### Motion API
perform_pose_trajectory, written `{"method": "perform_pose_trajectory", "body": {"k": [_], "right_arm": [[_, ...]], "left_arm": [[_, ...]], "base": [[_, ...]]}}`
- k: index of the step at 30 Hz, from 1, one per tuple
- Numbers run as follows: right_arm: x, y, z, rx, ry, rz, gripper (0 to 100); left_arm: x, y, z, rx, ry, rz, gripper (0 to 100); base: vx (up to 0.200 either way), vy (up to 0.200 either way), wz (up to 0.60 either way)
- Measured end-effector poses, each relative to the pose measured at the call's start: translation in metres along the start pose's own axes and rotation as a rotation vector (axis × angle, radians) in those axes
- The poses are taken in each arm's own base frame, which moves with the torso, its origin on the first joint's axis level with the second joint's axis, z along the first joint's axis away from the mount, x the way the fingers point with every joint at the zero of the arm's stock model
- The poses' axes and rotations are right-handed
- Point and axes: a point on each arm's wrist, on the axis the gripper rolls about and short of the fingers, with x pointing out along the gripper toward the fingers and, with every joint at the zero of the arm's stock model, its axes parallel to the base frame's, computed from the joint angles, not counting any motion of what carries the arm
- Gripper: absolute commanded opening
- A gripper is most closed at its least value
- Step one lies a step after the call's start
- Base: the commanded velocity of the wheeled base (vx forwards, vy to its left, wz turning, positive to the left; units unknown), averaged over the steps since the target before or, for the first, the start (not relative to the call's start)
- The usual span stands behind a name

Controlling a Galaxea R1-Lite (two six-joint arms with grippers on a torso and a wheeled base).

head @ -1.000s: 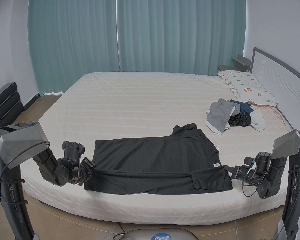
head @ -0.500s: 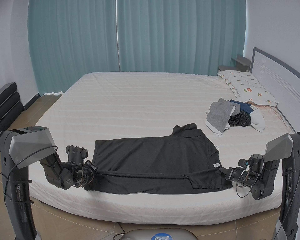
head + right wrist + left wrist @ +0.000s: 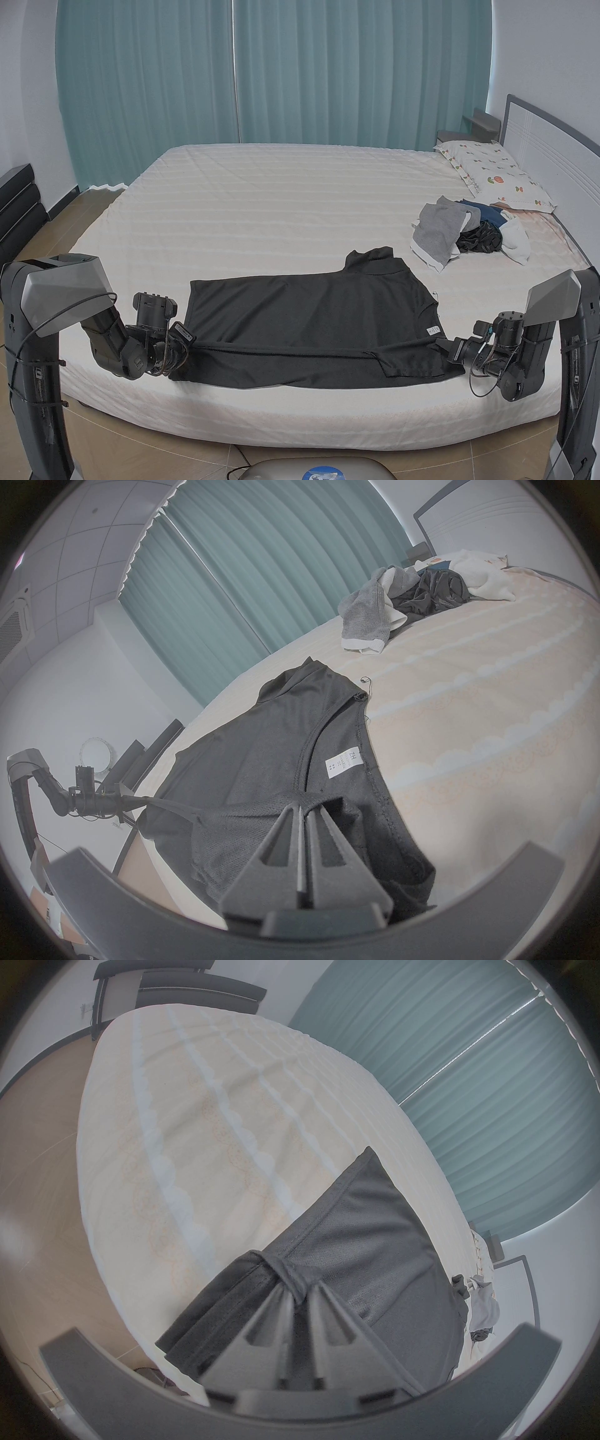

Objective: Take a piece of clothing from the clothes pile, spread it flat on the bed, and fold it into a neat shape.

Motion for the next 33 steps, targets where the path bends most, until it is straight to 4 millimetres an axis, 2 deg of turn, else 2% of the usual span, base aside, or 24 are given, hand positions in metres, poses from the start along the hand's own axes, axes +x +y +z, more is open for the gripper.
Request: {"method": "perform_pose_trajectory", "body": {"k": [1, 11, 19, 26, 33], "right_arm": [[0.001, 0.0, 0.0, 0.0, 0.0, 0.0, 100], [0.002, 0.0, -0.001, 0.011, 0.0, -0.006, 100], [-0.008, 0.008, 0.01, 0.149, -0.038, -0.032, 100], [-0.021, 0.019, 0.02, 0.2, -0.063, -0.023, 100], [-0.028, 0.023, 0.024, 0.203, -0.071, -0.023, 100]], "left_arm": [[0.0, 0.0, 0.0, 0.0, 0.0, 0.0, 100], [0.0, 0.0, 0.0, -0.001, -0.001, -0.001, 100], [-0.001, 0.0, 0.005, -0.078, -0.01, -0.006, 100], [-0.003, 0.002, 0.027, -0.155, -0.067, -0.031, 100], [-0.005, 0.009, 0.04, -0.186, -0.089, -0.026, 100]], "base": [[0.0, 0.0, 0.0], [0.0, 0.0, 0.0], [0.0, 0.0, 0.0], [0.0, 0.0, 0.0], [0.0, 0.0, 0.0]]}}
